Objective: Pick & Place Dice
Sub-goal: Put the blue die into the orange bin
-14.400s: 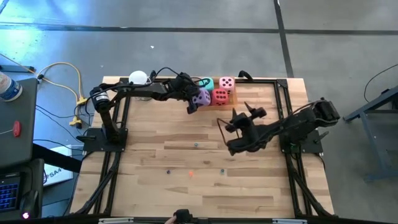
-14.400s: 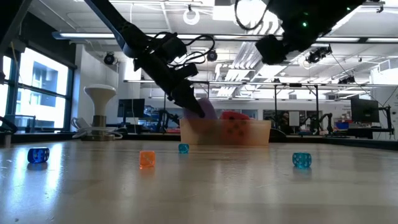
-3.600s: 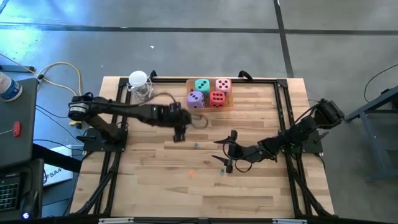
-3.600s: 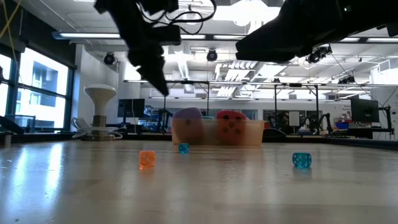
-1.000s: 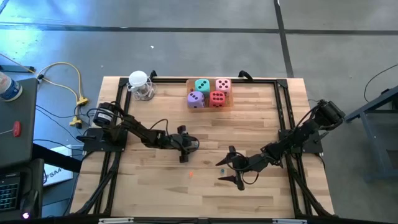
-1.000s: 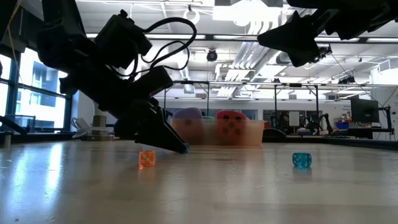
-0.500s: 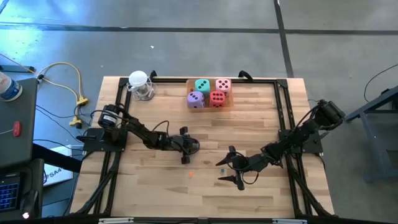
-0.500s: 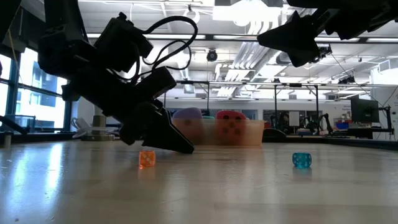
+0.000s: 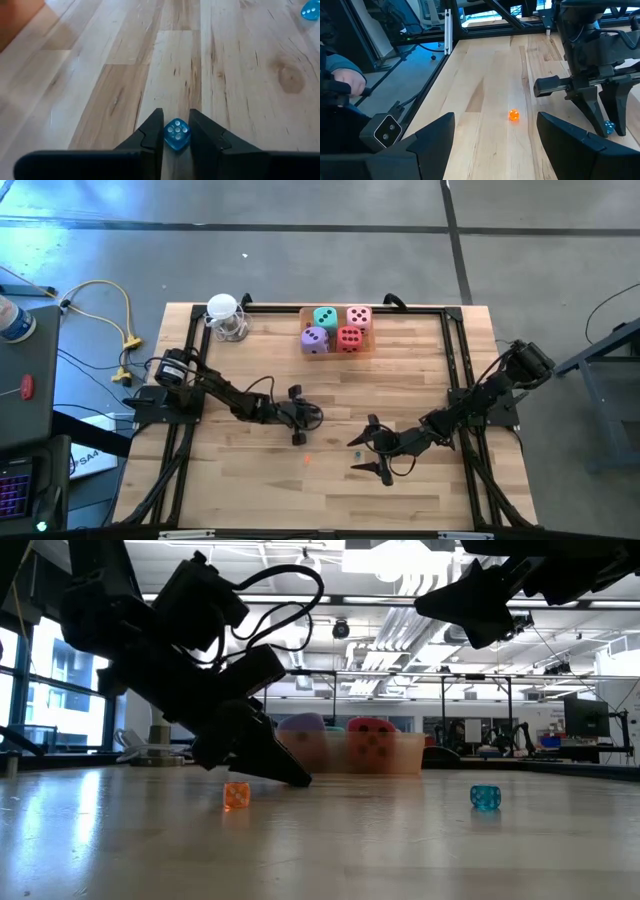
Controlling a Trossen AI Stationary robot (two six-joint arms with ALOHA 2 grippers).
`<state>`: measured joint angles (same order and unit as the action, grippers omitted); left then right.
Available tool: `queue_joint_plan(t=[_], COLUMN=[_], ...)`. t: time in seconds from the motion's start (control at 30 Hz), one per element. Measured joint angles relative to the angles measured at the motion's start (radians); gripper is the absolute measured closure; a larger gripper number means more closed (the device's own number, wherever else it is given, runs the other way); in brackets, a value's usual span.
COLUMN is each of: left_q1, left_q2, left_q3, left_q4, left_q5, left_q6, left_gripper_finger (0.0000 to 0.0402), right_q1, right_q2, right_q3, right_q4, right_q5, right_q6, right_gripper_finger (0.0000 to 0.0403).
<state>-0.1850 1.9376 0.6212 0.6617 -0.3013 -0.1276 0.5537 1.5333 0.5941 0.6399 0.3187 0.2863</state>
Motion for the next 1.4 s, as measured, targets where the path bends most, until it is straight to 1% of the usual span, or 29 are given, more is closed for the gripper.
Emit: queue_joint_plan(t=[0.13, 0.23, 0.3, 0.37, 0.53, 0.7, 0.83, 1.03, 1.2, 1.27, 1.4], left_q1=[-0.007, 0.002, 0.020, 0.063, 0.198, 0.313, 0.361, 0.412, 0.447, 0.464, 0.489], left_q2=[-0.047, -0.112, -0.160, -0.213, -0.285, -0.267, -0.229, -0.154, -0.102, -0.091, -0.086], left_q3=[-0.001, -0.007, -0.010, -0.008, 0.029, 0.112, 0.185, 0.299, 0.331, 0.332, 0.333], left_q4=[-0.009, -0.043, -0.068, -0.063, -0.047, -0.029, -0.030, -0.027, -0.032, -0.014, -0.012], left_q5=[-0.016, -0.020, -0.060, -0.091, -0.090, -0.045, -0.023, -0.027, -0.070, -0.068, -0.054], left_q6=[0.020, 0.051, 0.064, 0.064, -0.007, -0.056, -0.045, -0.046, -0.037, -0.037, -0.037], left_gripper_finger=[0.0340, 0.0340, 0.0340, 0.0340, 0.0340, 0.0340, 0.0340, 0.0340, 0.0340, 0.0327, 0.0271], right_q1=[0.000, 0.000, 0.000, -0.006, -0.040, -0.076, -0.094, -0.118, -0.131, -0.136, -0.138], right_q2=[0.000, 0.000, 0.000, 0.000, 0.000, 0.000, 0.000, 0.000, 0.000, 0.000, 0.000], right_q3=[0.000, 0.000, 0.000, 0.000, 0.000, 0.000, -0.001, -0.001, -0.001, -0.001, -0.001], right_q4=[0.000, 0.000, 0.000, 0.000, 0.000, 0.003, 0.045, 0.112, 0.113, 0.102, 0.063], right_q5=[0.016, 0.037, 0.056, 0.069, 0.071, 0.072, 0.072, 0.072, 0.072, 0.072, 0.075], right_q6=[-0.002, -0.002, -0.002, -0.004, -0.011, -0.042, -0.126, -0.245, -0.266, -0.270, -0.284], right_gripper_finger=[0.0128, 0.0128, 0.0128, 0.0128, 0.0128, 0.0128, 0.0128, 0.0128, 0.0128, 0.0128, 0.0128])
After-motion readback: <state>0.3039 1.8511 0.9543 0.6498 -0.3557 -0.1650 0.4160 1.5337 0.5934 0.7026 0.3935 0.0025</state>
